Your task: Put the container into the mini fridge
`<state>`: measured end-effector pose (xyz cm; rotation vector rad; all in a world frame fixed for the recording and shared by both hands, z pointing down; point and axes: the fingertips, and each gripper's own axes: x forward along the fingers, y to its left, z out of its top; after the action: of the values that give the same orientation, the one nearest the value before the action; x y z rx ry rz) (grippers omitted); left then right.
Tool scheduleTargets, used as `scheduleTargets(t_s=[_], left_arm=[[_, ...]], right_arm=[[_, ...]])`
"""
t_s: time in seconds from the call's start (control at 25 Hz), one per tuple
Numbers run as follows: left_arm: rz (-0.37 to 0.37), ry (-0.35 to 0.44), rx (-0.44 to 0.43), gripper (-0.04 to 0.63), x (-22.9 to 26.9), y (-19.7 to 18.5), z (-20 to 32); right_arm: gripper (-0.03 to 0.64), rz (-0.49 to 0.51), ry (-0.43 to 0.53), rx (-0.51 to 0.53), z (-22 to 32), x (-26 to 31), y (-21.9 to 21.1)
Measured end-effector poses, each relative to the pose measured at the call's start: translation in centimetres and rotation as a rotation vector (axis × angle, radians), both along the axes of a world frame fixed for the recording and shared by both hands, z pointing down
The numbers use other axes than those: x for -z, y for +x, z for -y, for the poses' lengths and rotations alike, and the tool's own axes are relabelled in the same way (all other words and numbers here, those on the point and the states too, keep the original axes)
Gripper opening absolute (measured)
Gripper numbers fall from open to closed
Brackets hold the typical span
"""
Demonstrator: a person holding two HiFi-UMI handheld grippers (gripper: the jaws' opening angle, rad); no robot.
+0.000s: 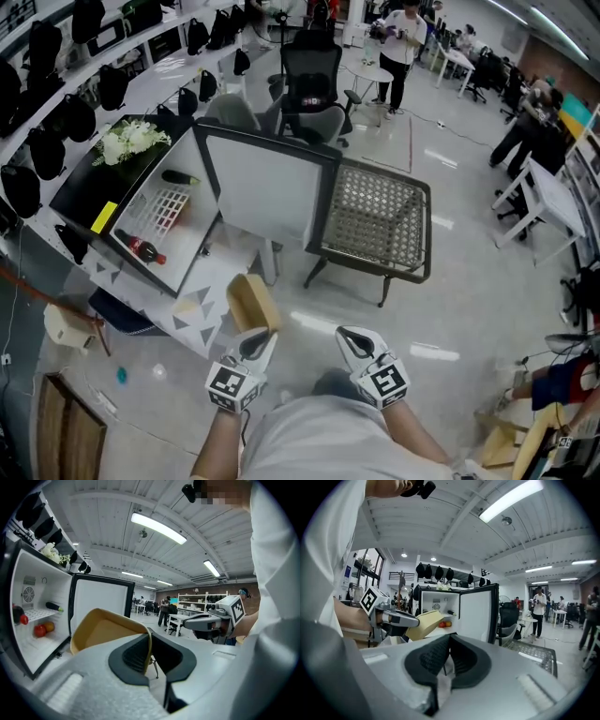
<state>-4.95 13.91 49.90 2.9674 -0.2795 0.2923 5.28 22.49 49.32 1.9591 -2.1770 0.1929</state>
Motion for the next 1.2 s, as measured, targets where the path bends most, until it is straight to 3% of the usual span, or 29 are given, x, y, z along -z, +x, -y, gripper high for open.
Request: scheduleTargets(t_s=[0.24,0.56,0.84,1.2], left_arm=[[0.019,-0.002,0.038,0.026,-0.8,1.8,3.8],[0.042,-0.012,0.147,0.026,-1.4,7.8,10.7],[0.077,-0.052,0.316,0.026,-1.9,11.5,15.1],[0.11,-0.082,0.545,0.026,-2.3,11.9,17.8]], right_arm=[[0.003,-0.013,0.013,0.061,4.5,-0.4,1.6],[0.003,-0.002,-0.006,0.214,13.1,-1.3,7.6],[0.003,0.023,-0.036,0.402,19.0,-1.7,11.1],[0.003,0.022,-0.041,0.622,23.3,-1.9,9.9]])
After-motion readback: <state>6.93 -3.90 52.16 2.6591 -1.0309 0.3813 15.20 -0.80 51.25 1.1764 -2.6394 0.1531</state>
